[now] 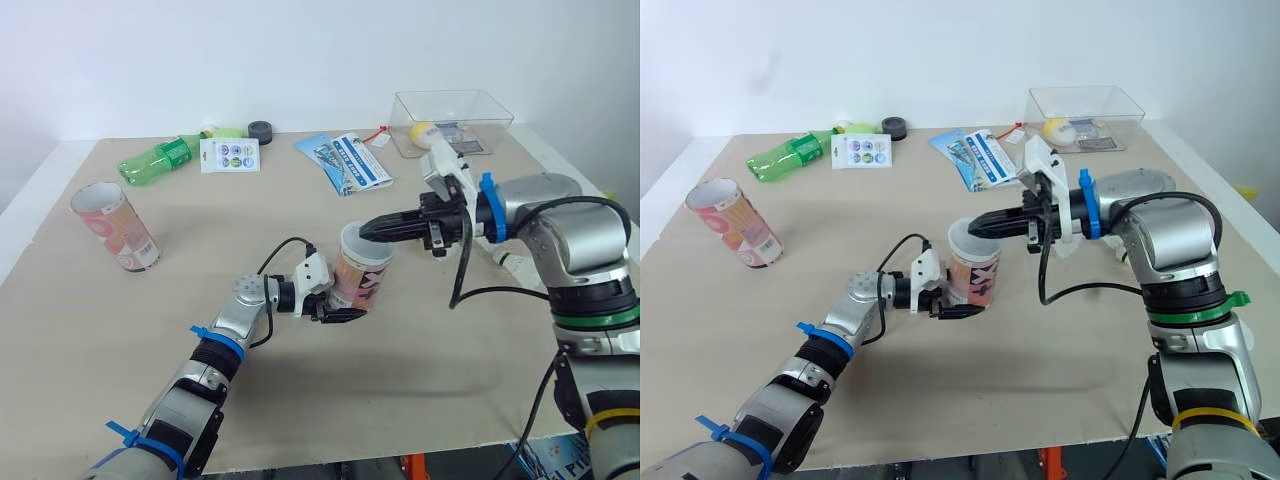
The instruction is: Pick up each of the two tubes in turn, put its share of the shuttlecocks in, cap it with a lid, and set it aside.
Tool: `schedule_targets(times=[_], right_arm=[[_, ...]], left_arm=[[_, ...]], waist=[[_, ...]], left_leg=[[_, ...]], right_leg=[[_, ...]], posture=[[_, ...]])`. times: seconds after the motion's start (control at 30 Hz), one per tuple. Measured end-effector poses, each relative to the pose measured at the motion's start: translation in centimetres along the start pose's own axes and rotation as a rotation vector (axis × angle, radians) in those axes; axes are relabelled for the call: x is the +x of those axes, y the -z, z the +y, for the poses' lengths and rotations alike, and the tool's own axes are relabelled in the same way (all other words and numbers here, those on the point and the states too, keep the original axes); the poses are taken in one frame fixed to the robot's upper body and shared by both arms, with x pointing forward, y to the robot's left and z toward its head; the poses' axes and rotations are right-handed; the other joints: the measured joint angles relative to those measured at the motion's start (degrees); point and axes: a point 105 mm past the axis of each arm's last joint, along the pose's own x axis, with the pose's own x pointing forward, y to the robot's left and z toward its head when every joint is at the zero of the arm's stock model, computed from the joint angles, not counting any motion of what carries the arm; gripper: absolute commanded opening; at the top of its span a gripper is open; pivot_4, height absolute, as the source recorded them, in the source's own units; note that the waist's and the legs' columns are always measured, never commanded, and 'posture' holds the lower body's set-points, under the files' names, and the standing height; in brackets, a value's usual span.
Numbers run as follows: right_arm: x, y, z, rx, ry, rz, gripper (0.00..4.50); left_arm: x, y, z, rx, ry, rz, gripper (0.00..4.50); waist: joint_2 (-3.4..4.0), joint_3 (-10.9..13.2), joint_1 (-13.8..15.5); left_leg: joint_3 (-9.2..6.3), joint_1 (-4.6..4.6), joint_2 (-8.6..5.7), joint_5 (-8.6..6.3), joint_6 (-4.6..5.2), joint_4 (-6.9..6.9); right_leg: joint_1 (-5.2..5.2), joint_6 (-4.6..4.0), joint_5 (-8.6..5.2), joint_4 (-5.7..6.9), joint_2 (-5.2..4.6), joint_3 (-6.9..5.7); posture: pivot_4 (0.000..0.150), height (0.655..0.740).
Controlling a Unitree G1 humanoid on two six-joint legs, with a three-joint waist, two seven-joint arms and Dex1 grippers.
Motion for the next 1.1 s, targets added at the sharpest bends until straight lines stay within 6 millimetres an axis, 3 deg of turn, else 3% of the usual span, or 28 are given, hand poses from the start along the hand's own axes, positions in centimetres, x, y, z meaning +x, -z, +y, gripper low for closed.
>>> schedule_targets(times=[0.83,1.1], right_arm=[[0.8,0.2,0.9,-0.403,-0.021,0.155,0.07],[1.7,-0.8,2.4,-0.242,-0.089,0.067,0.07]], left_arm=[[0.1,0.0,-0.4,-0.085,0.011,-0.012,3.29],[0.0,0.0,-0.6,-0.085,0.018,-0.013,3.29]], waist=[[-0.03,-0.03,-0.01],[-0.03,-0.02,0.01]], left_leg=[[0.00,0.55,0.01,-0.03,-0.01,-0.22],[-0.04,0.56,0.03,-0.03,-0.01,-0.37]], right_leg=[[0.44,-0.02,-0.24,0.00,0.02,-0.02],[0.41,-0.18,-0.26,0.00,0.01,-0.04]], posture=[[0.150,0.7400],[0.150,0.7400]])
